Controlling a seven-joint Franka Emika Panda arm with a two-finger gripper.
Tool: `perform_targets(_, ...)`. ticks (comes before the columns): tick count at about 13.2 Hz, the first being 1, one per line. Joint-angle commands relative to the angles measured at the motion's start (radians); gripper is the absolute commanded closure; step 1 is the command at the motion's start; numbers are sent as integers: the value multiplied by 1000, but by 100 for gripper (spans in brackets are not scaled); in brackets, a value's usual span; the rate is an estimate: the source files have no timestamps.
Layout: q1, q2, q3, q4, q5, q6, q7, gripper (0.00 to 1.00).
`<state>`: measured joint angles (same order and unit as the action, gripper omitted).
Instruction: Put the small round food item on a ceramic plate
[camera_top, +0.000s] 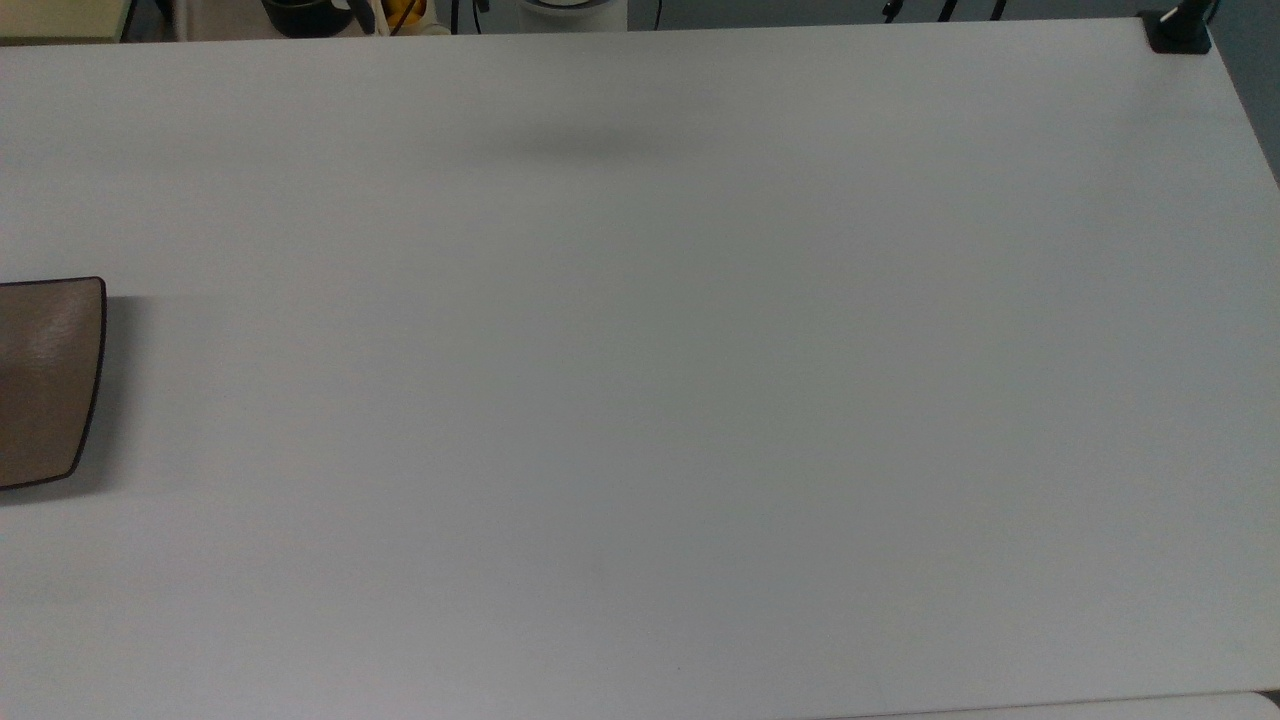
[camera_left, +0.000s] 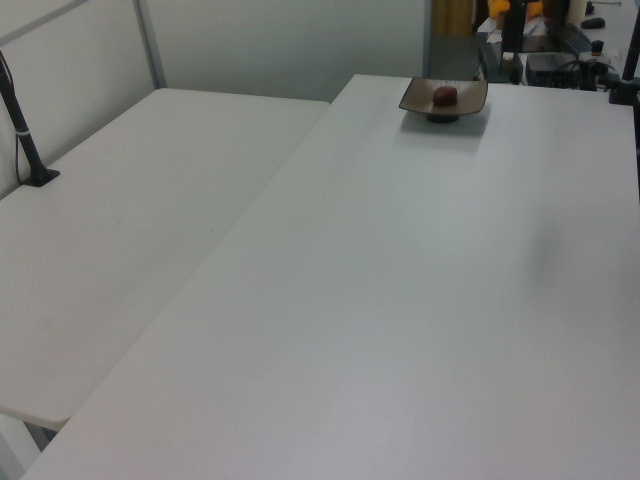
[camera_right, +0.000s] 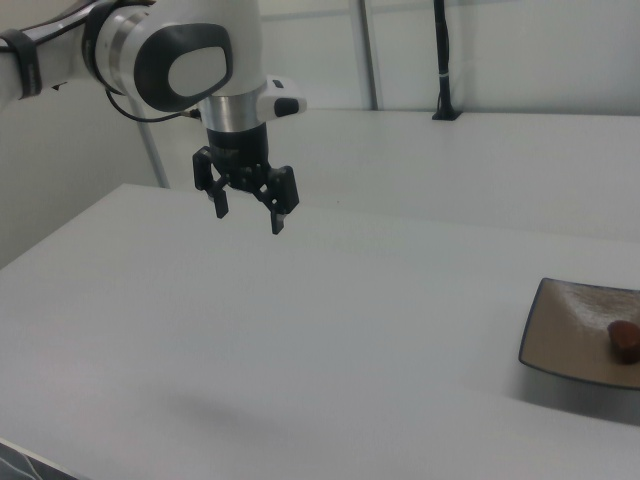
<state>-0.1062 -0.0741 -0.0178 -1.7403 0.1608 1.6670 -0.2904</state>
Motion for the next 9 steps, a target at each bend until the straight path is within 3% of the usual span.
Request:
perform_targets(1,33,-1,-1,-31,-27,52,188,0)
perform_targets(4,83,36,-2,-31,-101,129,327,0)
perform_targets(9,114,57,-8,-54,-121,195,307,0)
